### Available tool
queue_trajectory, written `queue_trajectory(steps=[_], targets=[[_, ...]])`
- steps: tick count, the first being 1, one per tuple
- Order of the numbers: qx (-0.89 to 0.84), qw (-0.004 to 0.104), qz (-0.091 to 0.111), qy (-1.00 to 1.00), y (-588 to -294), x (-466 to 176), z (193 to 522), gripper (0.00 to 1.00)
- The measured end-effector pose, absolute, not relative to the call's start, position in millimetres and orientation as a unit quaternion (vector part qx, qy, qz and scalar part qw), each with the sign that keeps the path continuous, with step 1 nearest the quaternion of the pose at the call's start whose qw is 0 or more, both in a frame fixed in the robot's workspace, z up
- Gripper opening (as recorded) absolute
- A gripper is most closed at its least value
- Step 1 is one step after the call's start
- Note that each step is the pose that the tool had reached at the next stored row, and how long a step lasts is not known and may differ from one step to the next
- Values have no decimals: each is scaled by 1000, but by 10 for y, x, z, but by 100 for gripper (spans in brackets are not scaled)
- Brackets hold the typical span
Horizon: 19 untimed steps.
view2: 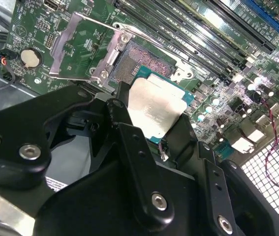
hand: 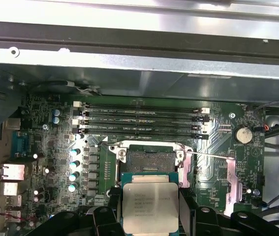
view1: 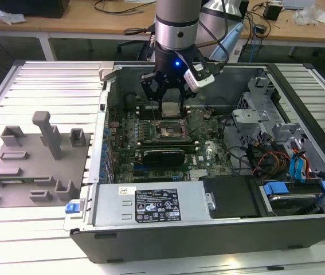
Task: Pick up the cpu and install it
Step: 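Place the cpu into insertion slot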
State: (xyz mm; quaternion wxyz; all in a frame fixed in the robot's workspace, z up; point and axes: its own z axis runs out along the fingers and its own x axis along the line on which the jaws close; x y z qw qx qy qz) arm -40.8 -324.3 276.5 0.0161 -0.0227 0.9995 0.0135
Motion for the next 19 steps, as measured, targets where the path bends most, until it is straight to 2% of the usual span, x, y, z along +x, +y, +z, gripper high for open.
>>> queue_trajectory(steps=[11,19], targets=[[-22,16,13,1000,-3243,-408,2764,55],[77,17,11,997,-3243,-408,2763,55]])
